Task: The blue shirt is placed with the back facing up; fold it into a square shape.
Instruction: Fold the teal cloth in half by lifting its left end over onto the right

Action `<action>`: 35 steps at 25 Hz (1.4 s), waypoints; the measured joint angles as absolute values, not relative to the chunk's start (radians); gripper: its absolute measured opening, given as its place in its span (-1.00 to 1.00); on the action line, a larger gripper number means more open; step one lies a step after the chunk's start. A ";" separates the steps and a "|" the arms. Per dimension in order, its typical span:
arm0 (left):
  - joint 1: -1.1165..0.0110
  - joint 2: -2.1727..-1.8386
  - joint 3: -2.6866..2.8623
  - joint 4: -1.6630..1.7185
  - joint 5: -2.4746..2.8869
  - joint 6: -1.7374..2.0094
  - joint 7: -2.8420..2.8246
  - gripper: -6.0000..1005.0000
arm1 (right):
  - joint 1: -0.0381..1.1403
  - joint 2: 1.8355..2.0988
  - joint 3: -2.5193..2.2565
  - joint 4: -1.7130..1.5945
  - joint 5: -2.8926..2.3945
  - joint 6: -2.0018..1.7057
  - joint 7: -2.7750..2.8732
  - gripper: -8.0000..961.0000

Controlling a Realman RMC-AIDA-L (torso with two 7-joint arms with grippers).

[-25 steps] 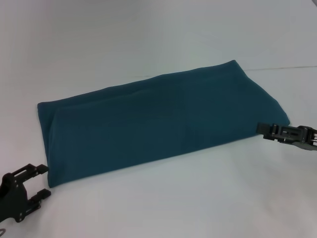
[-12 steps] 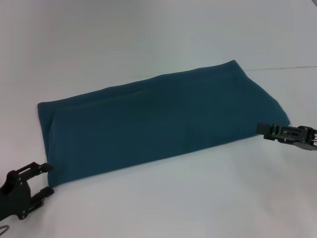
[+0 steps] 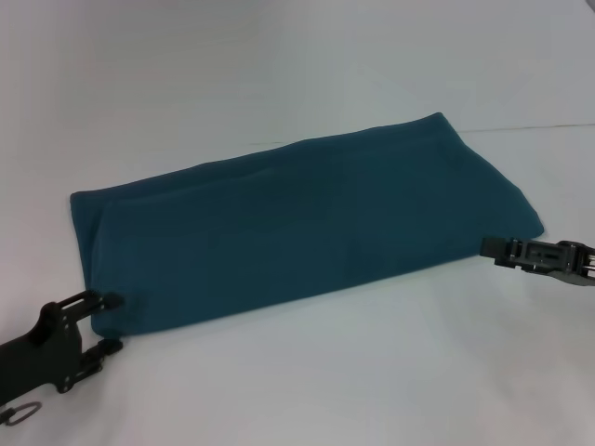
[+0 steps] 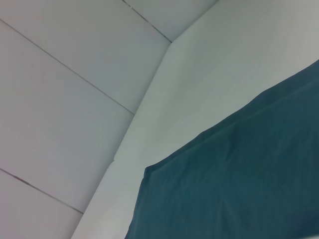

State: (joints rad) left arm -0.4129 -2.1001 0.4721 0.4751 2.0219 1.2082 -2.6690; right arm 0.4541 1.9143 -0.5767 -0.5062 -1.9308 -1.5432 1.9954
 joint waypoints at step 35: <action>-0.450 -2.115 0.489 0.464 2.015 1.153 -2.665 0.34 | 0.446 1.914 -0.575 -0.506 -1.931 -1.540 1.993 0.65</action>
State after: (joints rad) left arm -0.4502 -2.1147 0.4893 0.4642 2.0150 1.1530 -2.6650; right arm 0.4461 1.9143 -0.5752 -0.5062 -1.9312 -1.5401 1.9925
